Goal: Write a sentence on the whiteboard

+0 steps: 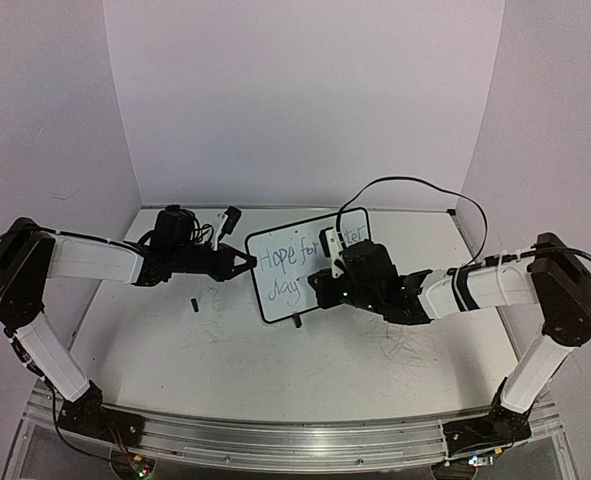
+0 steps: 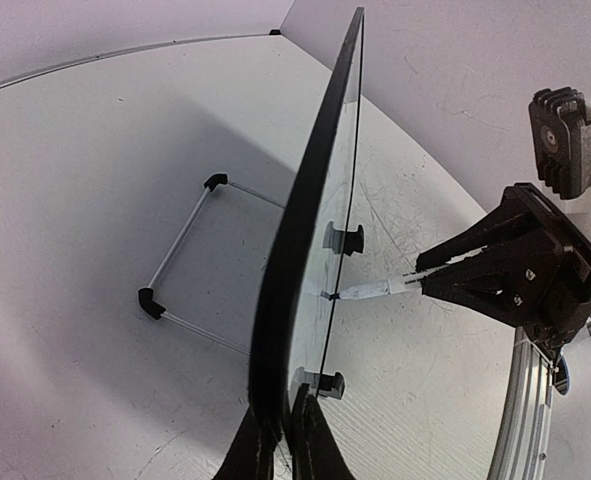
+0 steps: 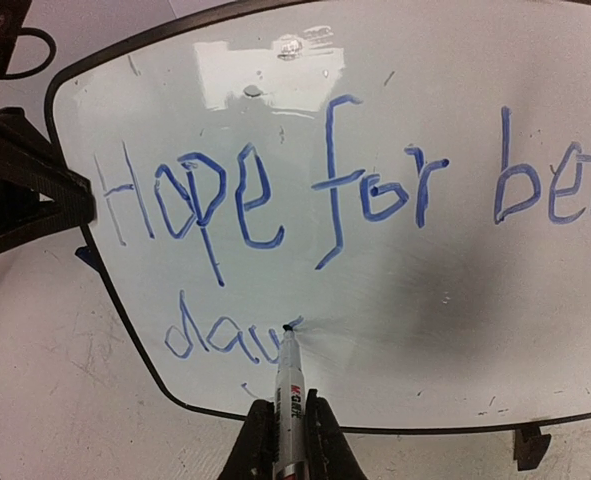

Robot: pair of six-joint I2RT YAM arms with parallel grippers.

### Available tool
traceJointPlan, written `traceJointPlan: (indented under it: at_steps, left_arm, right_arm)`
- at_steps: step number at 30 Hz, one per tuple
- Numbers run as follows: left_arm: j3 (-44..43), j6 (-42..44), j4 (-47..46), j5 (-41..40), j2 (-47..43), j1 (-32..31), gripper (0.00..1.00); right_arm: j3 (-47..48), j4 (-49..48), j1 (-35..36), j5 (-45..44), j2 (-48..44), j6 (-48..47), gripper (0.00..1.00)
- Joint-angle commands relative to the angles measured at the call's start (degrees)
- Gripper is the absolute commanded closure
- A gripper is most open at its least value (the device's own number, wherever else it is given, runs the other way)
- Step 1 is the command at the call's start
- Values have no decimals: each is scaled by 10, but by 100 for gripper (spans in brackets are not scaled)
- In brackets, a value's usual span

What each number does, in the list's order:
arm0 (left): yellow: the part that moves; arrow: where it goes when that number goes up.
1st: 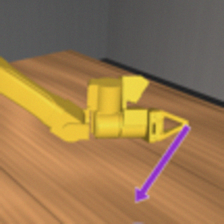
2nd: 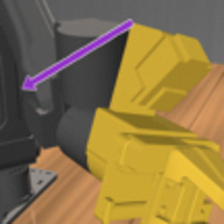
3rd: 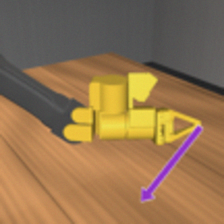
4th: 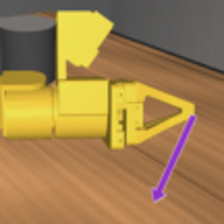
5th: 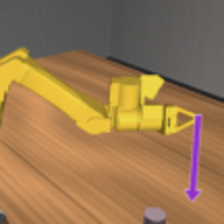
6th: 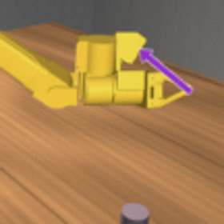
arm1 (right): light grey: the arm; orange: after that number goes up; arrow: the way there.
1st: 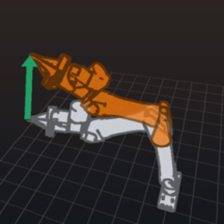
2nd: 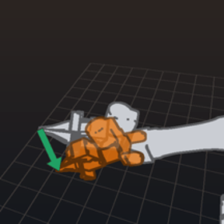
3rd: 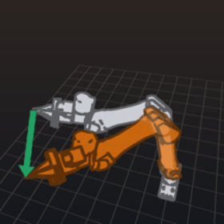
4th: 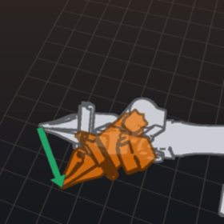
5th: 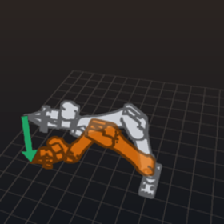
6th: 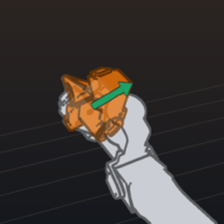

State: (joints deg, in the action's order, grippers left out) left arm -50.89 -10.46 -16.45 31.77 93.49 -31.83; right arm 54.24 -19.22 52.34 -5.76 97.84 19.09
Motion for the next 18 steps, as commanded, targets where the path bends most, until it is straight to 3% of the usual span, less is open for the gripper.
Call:
traceJointPlan:
  at_steps: [1, 18]
  left_arm:
    - [-1, 32, 17, -43, -15, 3, 100]
    - [-3, 32, 17, -43, -13, 3, 100]
  right_arm:
    - [-7, -3, 0, -18, 1, 4, 100]
    - [-12, 2, 0, -9, 4, -2, 100]
